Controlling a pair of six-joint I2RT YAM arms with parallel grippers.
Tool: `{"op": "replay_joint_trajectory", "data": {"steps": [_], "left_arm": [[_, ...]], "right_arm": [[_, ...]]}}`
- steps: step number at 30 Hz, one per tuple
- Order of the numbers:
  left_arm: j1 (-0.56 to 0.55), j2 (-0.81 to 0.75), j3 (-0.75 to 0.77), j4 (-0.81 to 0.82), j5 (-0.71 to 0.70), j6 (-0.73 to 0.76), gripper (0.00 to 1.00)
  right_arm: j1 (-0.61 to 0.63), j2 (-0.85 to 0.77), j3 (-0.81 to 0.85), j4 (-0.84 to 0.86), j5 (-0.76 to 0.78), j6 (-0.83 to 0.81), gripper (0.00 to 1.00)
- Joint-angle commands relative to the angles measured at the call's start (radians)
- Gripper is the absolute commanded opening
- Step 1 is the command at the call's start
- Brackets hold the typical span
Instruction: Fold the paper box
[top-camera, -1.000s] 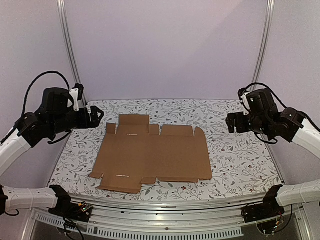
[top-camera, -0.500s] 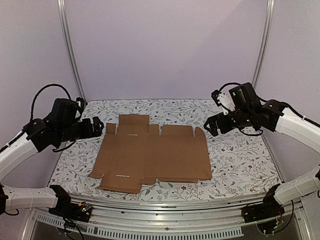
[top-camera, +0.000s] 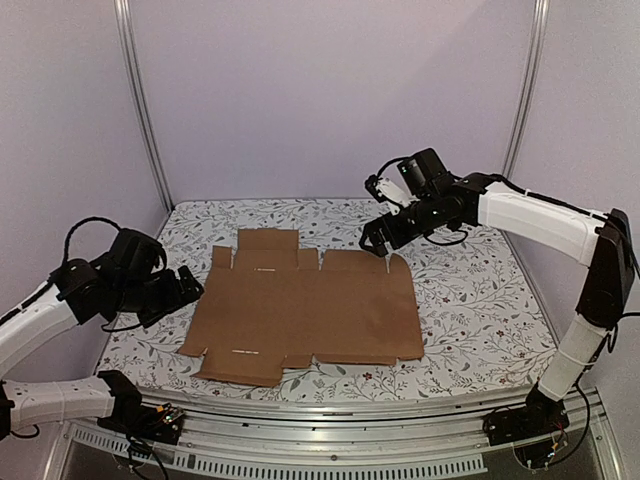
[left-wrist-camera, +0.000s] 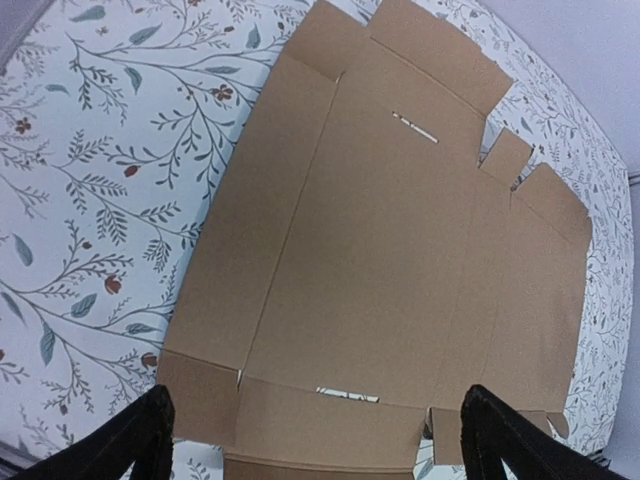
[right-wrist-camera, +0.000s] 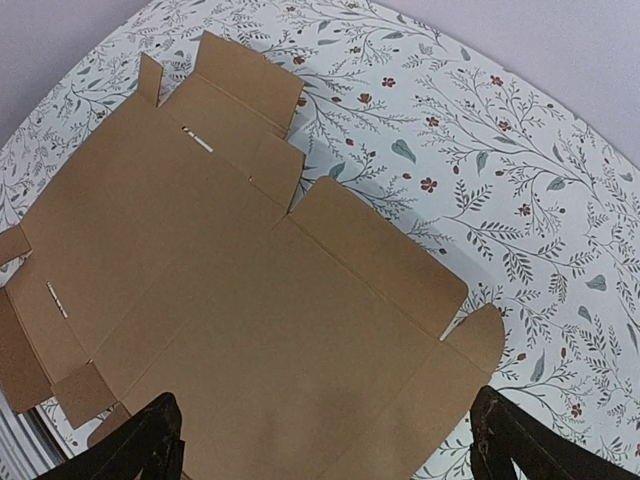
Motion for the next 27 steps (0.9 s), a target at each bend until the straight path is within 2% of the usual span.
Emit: {"op": "replay_joint_trajectory", "data": {"steps": [1, 8, 11, 17, 24, 27], "left_arm": [[-0.006, -0.058, -0.013, -0.165, 0.057, -0.228, 0.96], [-0.007, -0.158, -0.093, -0.290, 0.063, -0.498, 0.95], [-0.007, -0.191, -0.149, -0.295, 0.059, -0.584, 0.94], [-0.006, -0.178, -0.256, -0.169, 0.112, -0.658, 0.92], [-0.002, -0.119, -0.315, -0.021, 0.128, -0.669, 0.90], [0.010, -0.097, -0.341, 0.050, 0.141, -0.674, 0.85]], "right_arm": [[0.001, 0.049, 0.024, -0.011, -0.046, -0.009, 0.99], [0.001, 0.062, -0.001, 0.003, -0.028, -0.009, 0.99], [0.000, 0.052, -0.028, 0.016, -0.025, -0.012, 0.99], [0.000, 0.024, -0.076, 0.023, 0.003, -0.023, 0.99], [0.000, -0.006, -0.121, 0.029, 0.021, -0.030, 0.99], [0.001, -0.014, -0.132, 0.031, 0.024, -0.032, 0.99]]}}
